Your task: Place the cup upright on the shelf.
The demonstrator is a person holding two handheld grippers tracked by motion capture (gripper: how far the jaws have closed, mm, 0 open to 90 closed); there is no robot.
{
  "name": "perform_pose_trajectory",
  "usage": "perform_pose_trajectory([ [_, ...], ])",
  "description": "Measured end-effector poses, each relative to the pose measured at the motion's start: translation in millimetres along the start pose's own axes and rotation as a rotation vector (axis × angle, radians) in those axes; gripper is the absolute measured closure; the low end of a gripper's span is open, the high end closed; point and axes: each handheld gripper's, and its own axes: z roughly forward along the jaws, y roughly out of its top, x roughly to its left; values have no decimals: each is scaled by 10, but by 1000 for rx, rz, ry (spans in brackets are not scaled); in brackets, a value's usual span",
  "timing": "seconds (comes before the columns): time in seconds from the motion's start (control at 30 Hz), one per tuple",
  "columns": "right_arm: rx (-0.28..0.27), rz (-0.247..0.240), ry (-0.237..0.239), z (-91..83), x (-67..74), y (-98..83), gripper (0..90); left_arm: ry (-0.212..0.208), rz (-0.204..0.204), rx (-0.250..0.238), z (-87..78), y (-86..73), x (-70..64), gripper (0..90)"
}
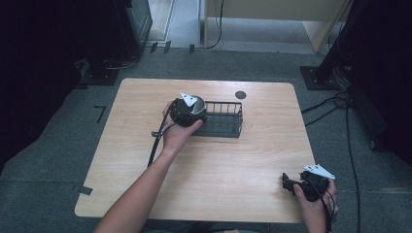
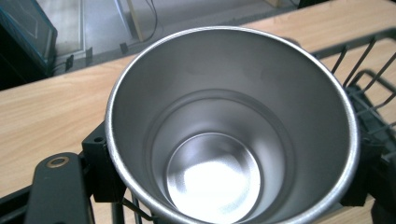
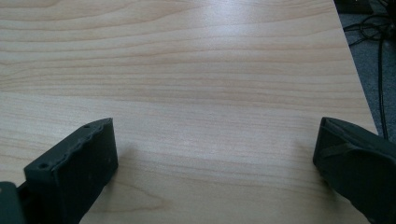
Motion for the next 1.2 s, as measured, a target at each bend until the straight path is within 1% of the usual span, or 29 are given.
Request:
perform_pose_trajectory([
  [0.1,0,0,0,0,0,0,0,-5,-19,16,19,-7,2,191],
  [0.17,0,0,0,0,0,0,0,-3,-14,20,22,-8,-1,191],
  [0.23,0,0,0,0,0,0,0,-4,-17,23,30,-8,-1,191],
  [0.33,0,-1,0,0,0,0,0,-2,-12,47,60,-14,0,190],
  [0.4,0,-1,-1,0,0,0,0,-2,-13,57,83,-27,-1,189],
  [0.5,0,-1,-1,0,0,0,0,-3,-21,59,79,-21,7,188],
  [0.7,0,0,-1,0,0,0,0,-6,-21,51,58,4,24,161],
  [0.8,0,-1,-1,0,0,0,0,-22,-28,46,42,22,29,122],
  [0.87,0,0,-1,0,0,0,0,-36,-38,37,21,35,31,65],
  [1.0,0,0,-1,0,0,0,0,-40,-40,23,-26,58,50,4],
  [1.2,1,-1,-1,0,0,0,0,-49,-52,-7,-122,93,91,0],
])
